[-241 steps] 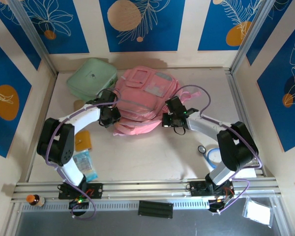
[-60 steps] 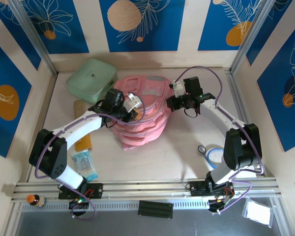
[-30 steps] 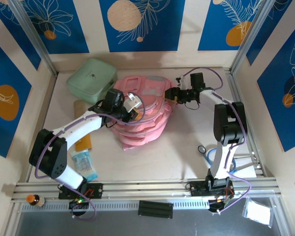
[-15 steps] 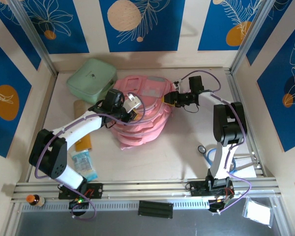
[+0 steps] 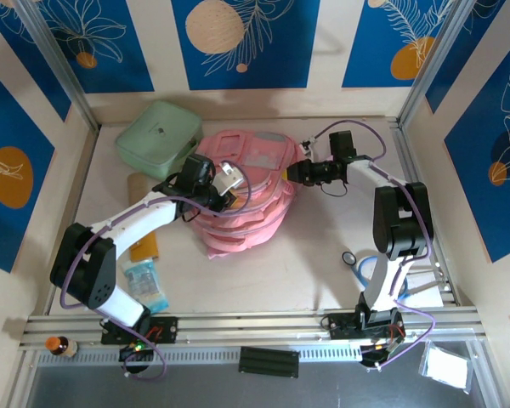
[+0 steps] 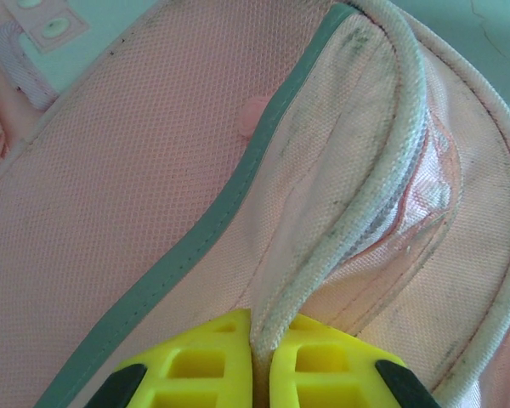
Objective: Pack books, pencil case, and school supplies into a backpack
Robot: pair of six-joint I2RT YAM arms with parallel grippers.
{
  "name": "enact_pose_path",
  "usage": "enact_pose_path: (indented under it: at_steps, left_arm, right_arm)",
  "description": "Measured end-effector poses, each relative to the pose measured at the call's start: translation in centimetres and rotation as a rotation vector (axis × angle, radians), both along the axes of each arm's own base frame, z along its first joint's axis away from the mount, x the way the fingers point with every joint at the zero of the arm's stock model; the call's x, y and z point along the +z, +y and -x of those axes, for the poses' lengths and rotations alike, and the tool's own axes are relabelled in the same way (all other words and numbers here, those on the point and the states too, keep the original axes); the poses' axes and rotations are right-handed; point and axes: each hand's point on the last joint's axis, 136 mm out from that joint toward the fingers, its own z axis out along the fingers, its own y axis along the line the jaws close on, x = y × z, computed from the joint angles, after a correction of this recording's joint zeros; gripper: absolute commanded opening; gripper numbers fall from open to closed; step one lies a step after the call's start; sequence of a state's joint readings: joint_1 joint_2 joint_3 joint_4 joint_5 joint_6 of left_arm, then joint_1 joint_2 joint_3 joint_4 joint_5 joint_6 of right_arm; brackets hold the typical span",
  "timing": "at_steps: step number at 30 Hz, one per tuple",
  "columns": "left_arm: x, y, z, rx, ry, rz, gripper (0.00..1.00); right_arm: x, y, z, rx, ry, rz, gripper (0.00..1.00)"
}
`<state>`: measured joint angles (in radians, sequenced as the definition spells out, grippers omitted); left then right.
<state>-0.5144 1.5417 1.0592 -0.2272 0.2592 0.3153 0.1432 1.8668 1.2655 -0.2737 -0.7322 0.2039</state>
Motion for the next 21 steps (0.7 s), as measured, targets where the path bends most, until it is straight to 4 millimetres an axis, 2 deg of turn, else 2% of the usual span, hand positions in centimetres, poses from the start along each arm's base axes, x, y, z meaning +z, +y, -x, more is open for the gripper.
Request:
enact_pose_path:
  at_steps: [4,9,17,21]
  left_arm:
    - [0.0,0.0,0.0,-0.002,0.001,0.002,0.1]
    - [0.0,0.0,0.0,-0.002,0.001,0.001,0.1]
    - [0.0,0.0,0.0,-0.002,0.001,0.002,0.11]
    - [0.0,0.0,0.0,-0.002,0.001,0.002,0.11]
  right_arm:
    - [-0.8,-0.1,0.0,-0.01,-0.005,0.052,0.4]
    - [-1.4,-0.4,-0.3,-0.026,-0.014,0.091,0.41]
    - [-0.9,-0.9,-0.1,-0.054,-0.051,0.119,0.42]
    - [-0.8,-1.2,-0.6,-0.073,-0.074,0.143,0.47]
